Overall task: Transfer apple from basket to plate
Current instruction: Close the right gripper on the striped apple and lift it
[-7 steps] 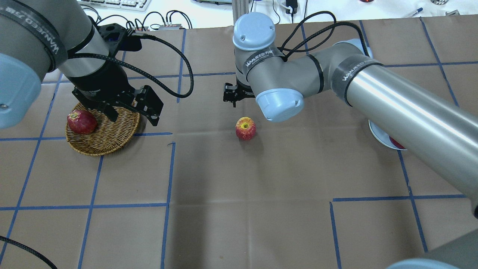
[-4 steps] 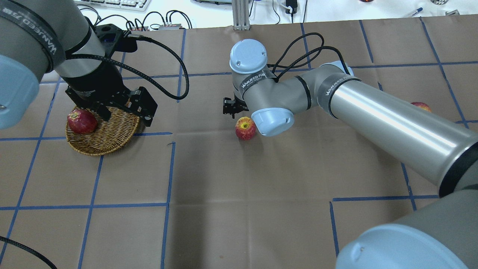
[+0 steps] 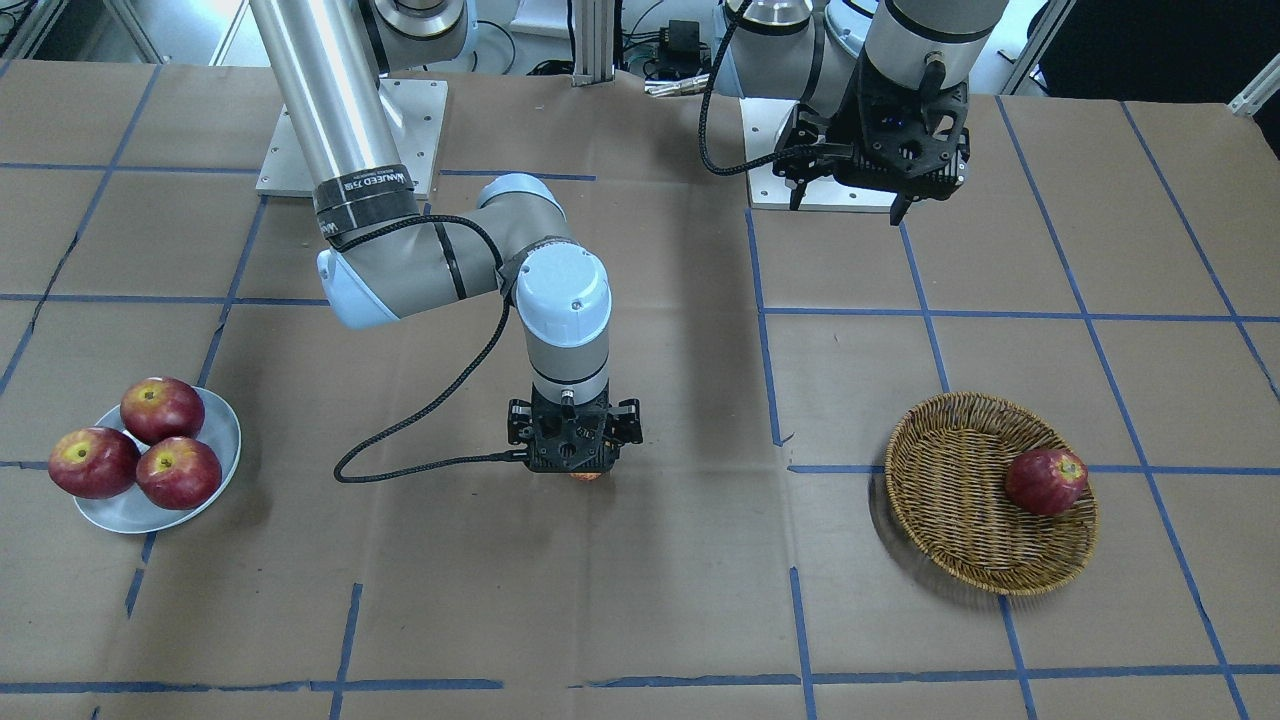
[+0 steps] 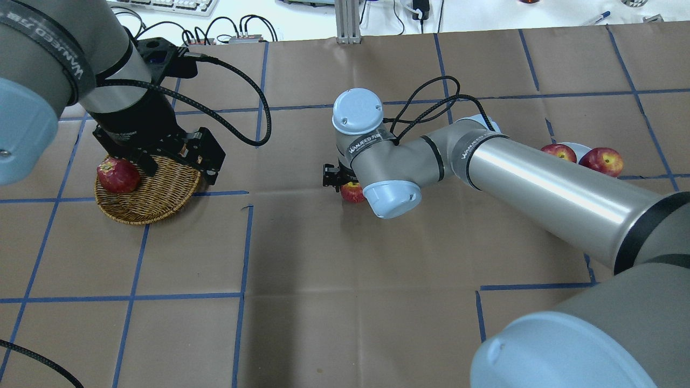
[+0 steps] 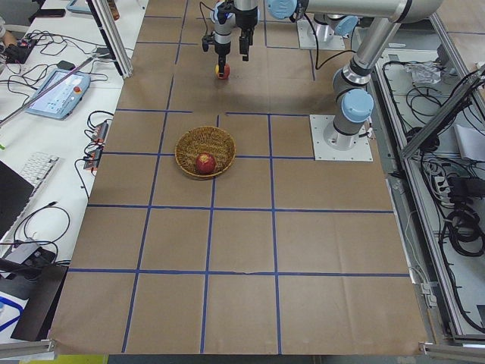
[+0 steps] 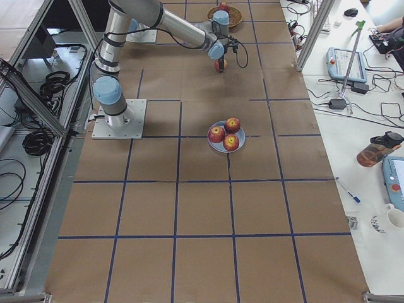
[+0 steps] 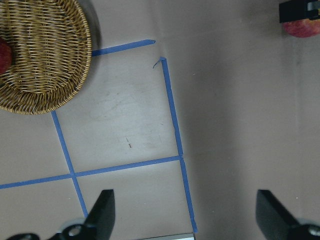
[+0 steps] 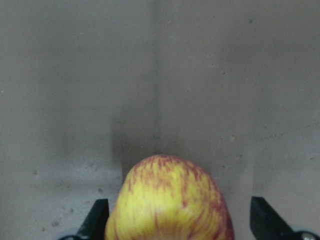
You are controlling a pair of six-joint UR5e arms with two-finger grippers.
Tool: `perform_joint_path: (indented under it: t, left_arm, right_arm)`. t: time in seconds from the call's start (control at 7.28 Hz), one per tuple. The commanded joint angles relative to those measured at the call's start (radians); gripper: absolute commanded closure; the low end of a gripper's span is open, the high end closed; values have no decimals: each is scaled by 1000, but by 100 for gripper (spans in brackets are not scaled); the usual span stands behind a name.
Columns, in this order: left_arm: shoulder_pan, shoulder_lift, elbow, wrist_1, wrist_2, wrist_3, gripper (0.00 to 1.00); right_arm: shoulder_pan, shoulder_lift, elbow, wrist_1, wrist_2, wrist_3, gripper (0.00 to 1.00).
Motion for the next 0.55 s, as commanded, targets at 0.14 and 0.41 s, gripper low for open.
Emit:
perform_joint_path:
  t: [0.14,0.41]
  left_arm:
    - [0,0,0,-2,4,0,1]
    - [0,0,0,-2,6,0,1]
  right_arm:
    - [5,1,0,1,3,2,30]
    - [0,-13,-12,1,0,2,44]
